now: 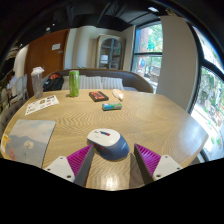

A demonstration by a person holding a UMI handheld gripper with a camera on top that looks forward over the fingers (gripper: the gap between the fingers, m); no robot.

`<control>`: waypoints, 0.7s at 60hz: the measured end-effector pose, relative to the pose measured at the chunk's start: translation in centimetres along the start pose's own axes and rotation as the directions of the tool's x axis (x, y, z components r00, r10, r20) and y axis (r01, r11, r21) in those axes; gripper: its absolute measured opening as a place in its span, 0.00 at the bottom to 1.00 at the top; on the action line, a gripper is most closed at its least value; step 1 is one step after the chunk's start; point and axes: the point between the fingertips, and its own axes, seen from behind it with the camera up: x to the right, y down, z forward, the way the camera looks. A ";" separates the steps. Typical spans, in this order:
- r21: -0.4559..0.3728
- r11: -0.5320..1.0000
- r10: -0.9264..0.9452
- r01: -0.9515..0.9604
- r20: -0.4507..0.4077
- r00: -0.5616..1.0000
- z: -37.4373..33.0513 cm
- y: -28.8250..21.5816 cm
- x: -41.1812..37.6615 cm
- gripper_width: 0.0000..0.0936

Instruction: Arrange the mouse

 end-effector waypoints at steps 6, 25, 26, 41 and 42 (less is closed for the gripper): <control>-0.012 1.000 0.021 -0.021 0.033 0.999 1.8 -0.9 0.7 0.89; -0.071 0.990 0.123 -0.122 0.011 0.992 5.4 -2.0 2.2 0.60; -0.074 0.990 0.120 -0.119 0.008 0.993 5.4 -1.9 2.2 0.59; 0.140 0.972 0.200 -0.188 -0.077 0.977 -0.4 -10.2 2.4 0.44; 0.159 0.967 0.211 -0.199 -0.065 0.975 -1.5 -11.2 1.7 0.44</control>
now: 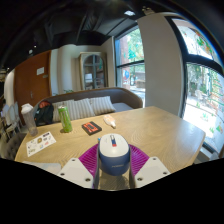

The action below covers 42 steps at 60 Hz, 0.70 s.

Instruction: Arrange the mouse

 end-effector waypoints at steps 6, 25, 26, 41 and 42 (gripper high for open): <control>0.096 0.995 -0.045 0.037 0.086 0.995 -5.1 -4.6 -7.2 0.43; 0.028 0.980 -0.191 0.195 0.377 0.906 -10.9 6.7 -30.3 0.43; 0.012 0.979 -0.194 0.205 0.379 0.905 -10.7 6.7 -30.9 0.43; -0.197 0.959 -0.128 0.203 0.335 0.933 -8.1 16.4 -30.6 0.51; -0.205 0.957 -0.130 0.205 0.329 0.935 -8.0 16.7 -30.5 0.51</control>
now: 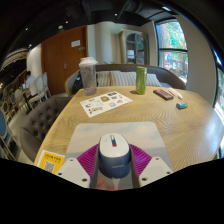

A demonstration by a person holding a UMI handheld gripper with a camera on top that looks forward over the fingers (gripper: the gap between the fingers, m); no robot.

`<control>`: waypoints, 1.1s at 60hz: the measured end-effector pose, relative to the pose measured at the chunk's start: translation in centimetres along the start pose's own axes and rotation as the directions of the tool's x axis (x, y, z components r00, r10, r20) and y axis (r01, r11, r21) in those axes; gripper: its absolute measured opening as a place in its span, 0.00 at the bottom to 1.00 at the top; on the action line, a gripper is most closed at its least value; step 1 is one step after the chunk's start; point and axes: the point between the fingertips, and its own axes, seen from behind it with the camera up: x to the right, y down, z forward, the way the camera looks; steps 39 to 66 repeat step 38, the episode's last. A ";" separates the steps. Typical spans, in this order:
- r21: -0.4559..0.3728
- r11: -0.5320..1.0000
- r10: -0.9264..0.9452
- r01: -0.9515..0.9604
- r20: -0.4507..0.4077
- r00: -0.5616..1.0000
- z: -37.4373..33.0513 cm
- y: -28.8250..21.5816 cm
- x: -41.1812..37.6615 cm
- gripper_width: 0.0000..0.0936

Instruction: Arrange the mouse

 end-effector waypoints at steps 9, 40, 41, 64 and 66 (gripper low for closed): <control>0.017 0.998 -0.067 0.067 -0.017 0.998 0.3 0.0 0.4 0.61; 0.105 0.989 -0.105 0.102 0.027 0.994 -11.0 3.0 9.6 0.91; 0.105 0.989 -0.105 0.102 0.027 0.994 -11.0 3.0 9.6 0.91; 0.105 0.989 -0.105 0.102 0.027 0.994 -11.0 3.0 9.6 0.91; 0.105 0.989 -0.105 0.102 0.027 0.994 -11.0 3.0 9.6 0.91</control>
